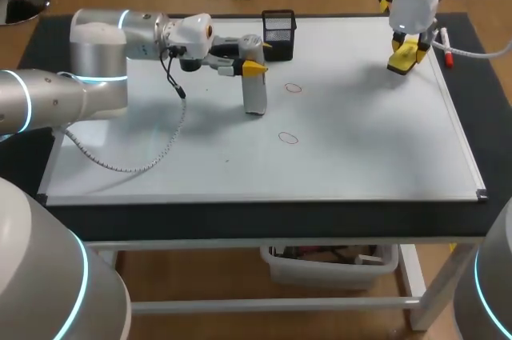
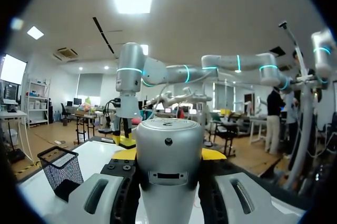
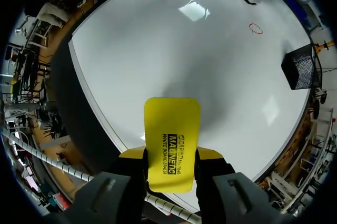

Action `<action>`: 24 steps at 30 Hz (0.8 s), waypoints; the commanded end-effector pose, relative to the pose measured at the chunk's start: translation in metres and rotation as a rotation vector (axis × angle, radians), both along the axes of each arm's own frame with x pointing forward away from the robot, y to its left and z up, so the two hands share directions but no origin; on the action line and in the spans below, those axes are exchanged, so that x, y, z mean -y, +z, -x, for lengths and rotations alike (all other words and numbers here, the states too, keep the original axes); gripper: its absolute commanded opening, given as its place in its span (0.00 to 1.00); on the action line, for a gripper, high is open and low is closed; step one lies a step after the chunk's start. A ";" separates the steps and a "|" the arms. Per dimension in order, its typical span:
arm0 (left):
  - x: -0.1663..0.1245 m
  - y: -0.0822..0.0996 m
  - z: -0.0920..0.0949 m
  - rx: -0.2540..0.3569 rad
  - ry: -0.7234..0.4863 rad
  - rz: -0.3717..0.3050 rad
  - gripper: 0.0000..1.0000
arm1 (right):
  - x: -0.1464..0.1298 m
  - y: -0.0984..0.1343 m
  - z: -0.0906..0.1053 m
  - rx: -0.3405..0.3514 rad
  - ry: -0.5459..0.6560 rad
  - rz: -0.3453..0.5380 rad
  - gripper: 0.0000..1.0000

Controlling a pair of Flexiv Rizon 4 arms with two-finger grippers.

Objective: Pick up the inspection probe, press it on each red-marked spot on the whiteboard one by one, put down the probe, pick up the eraser, and wipe off all the red marks.

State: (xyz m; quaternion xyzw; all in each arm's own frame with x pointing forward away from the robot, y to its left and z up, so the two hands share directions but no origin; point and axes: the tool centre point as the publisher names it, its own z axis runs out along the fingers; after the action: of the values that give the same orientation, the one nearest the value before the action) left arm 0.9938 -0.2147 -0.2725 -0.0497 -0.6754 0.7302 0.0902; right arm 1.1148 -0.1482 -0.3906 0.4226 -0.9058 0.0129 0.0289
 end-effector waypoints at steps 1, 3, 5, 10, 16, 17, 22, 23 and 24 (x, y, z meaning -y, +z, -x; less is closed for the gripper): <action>-0.001 -0.002 -0.001 -0.002 -0.003 0.003 0.00 | 0.000 0.001 -0.001 -0.002 0.002 0.003 0.00; 0.000 -0.003 -0.001 -0.003 -0.003 0.001 0.00 | 0.000 0.001 -0.001 -0.002 0.002 0.003 0.00; -0.001 -0.004 -0.001 -0.003 -0.003 -0.001 0.00 | 0.000 0.001 -0.001 -0.002 0.002 0.003 0.00; -0.001 -0.006 -0.001 0.000 -0.003 -0.007 0.00 | 0.000 0.001 -0.001 -0.002 0.002 0.003 0.00; -0.002 -0.004 0.000 0.005 -0.001 -0.007 0.00 | 0.000 0.001 -0.001 -0.002 0.002 0.003 0.00; -0.002 -0.004 0.000 0.005 0.000 -0.007 0.00 | 0.000 0.001 -0.001 -0.002 0.002 0.003 0.00; -0.002 -0.004 0.000 0.004 0.004 -0.009 0.00 | 0.000 0.001 -0.001 -0.002 0.002 0.003 0.00; -0.003 -0.004 0.000 0.004 0.005 -0.009 0.00 | 0.000 0.001 -0.001 -0.002 0.002 0.003 0.00; -0.003 -0.004 0.000 0.005 0.005 -0.010 0.00 | 0.000 0.001 -0.001 -0.002 0.002 0.003 0.00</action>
State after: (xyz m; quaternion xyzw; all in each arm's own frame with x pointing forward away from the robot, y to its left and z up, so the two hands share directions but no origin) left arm 0.9955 -0.2124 -0.2751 -0.0500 -0.6782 0.7278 0.0890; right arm 1.1148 -0.1482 -0.3906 0.4226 -0.9058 0.0129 0.0289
